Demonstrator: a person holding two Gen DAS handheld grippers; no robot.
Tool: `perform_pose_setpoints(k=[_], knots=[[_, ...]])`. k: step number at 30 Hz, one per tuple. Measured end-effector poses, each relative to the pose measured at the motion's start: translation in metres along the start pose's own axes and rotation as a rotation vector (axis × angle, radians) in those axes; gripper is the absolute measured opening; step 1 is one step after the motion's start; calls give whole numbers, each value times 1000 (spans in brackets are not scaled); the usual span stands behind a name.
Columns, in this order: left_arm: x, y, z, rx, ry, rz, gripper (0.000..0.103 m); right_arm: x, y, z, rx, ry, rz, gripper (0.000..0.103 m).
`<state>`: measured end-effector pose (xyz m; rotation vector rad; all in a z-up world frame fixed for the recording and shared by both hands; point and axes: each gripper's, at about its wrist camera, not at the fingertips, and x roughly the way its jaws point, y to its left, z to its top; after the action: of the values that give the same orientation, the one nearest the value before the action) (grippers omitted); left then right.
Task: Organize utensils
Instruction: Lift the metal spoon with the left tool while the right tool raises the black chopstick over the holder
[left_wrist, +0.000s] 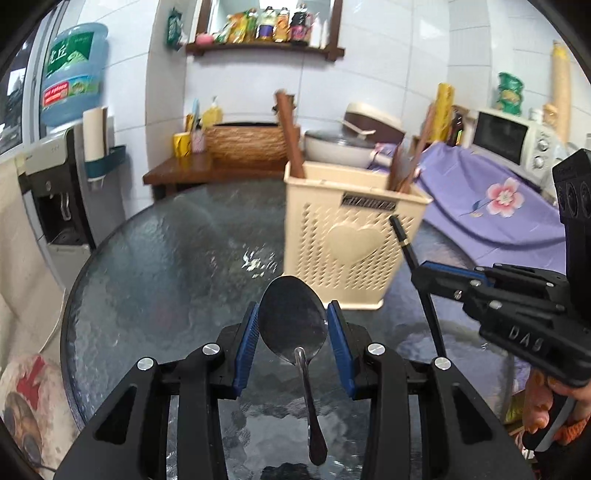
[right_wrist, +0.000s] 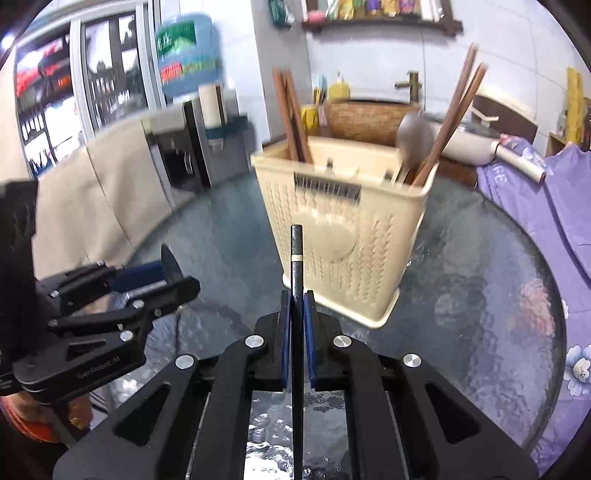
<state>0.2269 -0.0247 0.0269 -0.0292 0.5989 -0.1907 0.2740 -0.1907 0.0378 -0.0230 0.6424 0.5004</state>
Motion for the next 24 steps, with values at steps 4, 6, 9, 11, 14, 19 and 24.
perform_pose_setpoints(k=[4,6,9,11,14,19,24], knots=[[-5,-7,3,2,-9,-37,36,-24,-1,5,8,-44,2,8],[-4,-8,2,0,-3,-59,36,-30,-1,4,4,-48,2,8],[-7,-10,2,11,-14,-51,36,-33,-1,7,8,-57,0,8],[-10,-10,5,6,-24,-63,36,-33,1,10,12,-59,3,8],[-16,-8,11,4,-38,-74,36,-42,1,13,20,-77,7,8],[-19,-5,21,-4,-55,-87,36,-55,2,16,14,-111,1,8],[-19,-9,27,11,-65,-94,36,-61,5,19,0,-120,-5,8]])
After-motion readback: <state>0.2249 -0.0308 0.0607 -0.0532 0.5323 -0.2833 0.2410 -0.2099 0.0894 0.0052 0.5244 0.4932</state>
